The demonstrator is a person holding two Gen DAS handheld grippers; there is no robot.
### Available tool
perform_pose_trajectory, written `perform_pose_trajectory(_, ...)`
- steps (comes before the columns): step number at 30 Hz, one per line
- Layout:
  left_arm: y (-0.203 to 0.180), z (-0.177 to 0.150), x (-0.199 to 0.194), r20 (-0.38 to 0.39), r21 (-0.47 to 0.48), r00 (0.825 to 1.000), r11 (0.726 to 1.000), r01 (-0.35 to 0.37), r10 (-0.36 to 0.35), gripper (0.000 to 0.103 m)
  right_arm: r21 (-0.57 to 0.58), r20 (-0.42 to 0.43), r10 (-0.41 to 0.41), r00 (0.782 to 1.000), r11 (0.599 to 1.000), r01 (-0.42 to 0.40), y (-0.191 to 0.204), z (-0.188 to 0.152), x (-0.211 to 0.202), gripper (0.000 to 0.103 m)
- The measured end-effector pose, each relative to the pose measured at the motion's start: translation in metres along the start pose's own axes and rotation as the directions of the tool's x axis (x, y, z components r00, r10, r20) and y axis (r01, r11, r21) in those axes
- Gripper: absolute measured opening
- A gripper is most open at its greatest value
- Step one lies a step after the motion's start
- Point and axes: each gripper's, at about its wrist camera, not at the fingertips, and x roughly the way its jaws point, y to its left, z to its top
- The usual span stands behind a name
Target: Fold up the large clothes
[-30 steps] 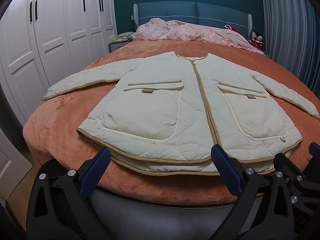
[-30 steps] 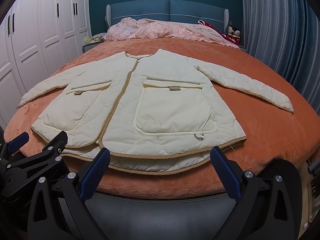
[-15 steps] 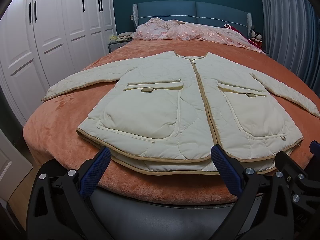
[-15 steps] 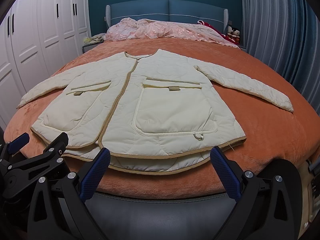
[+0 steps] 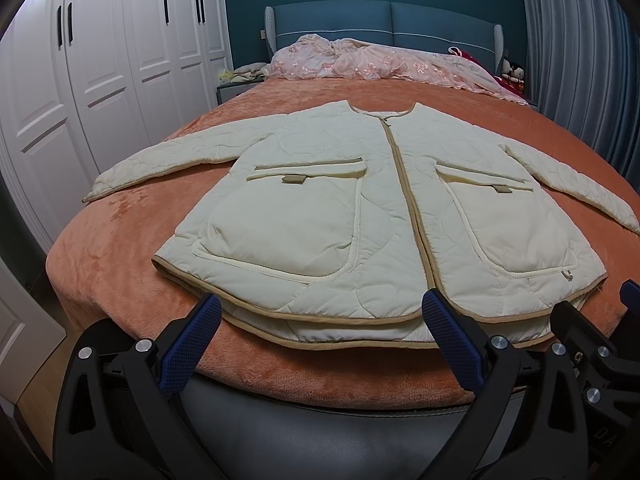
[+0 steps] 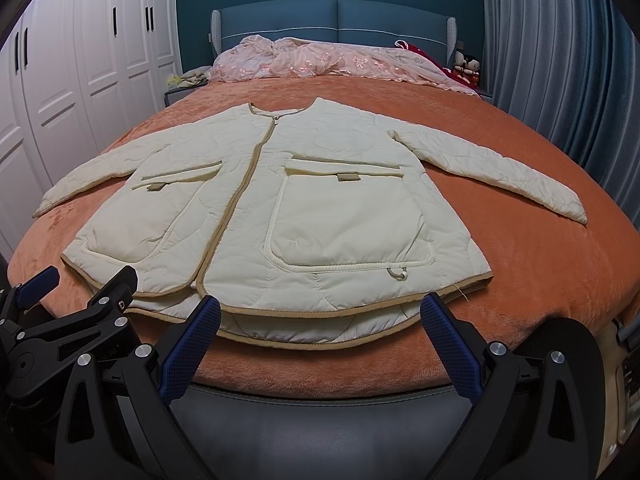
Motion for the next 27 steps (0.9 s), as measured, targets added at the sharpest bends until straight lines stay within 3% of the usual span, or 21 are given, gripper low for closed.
perform_pose_trajectory(27, -0.0010, -0.0018, 0.0013, -0.005, 0.003, 1.000, 1.000, 0.000, 0.000, 0.098, 0.001, -0.005, 0.002, 1.000, 1.000, -0.002, 0.0002, -0.0017, -0.0003, 0.098)
